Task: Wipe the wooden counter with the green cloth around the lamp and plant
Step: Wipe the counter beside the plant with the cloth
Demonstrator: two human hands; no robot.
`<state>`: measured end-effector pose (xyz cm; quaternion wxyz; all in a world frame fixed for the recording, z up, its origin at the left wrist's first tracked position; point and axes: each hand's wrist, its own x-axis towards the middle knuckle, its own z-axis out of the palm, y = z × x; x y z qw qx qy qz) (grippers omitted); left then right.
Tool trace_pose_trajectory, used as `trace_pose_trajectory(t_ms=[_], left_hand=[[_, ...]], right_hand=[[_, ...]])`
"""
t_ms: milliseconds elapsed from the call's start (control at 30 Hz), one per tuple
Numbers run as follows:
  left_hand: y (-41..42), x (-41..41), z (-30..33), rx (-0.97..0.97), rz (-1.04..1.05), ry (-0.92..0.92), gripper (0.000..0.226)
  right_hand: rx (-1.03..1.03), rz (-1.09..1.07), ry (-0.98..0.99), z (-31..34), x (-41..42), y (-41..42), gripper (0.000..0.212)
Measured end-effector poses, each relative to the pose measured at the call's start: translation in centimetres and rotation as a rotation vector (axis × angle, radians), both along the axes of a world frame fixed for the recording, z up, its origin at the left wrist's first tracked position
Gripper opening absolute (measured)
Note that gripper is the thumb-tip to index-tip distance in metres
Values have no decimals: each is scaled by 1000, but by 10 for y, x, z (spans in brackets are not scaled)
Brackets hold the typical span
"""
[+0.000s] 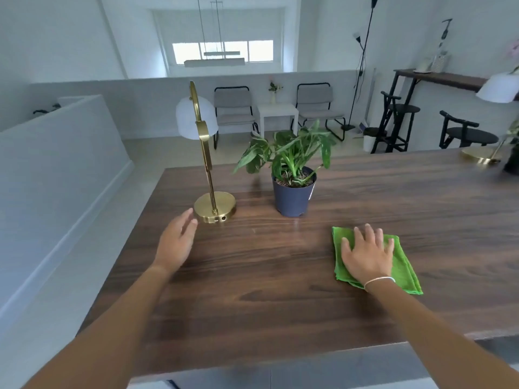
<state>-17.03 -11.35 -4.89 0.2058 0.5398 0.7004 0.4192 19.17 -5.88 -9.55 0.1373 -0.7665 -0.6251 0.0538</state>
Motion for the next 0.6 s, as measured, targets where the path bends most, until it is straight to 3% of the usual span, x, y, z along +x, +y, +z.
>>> trace_pose_trajectory(t_ms=[100, 300, 367, 600], left_hand=[[-28, -10, -20, -100, 59, 246, 46], [-44, -18, -32, -323, 84, 582, 52], [-70, -46, -42, -445, 145, 612, 54], [-72, -41, -37, -381, 61, 673, 51]], right_hand=[[-107, -6, -7, -1, 9, -6, 63], [-132, -49, -37, 14, 8, 1, 69], [-210, 60, -43, 3, -33, -5, 70], [-214, 239, -92, 6, -99, -11, 72]])
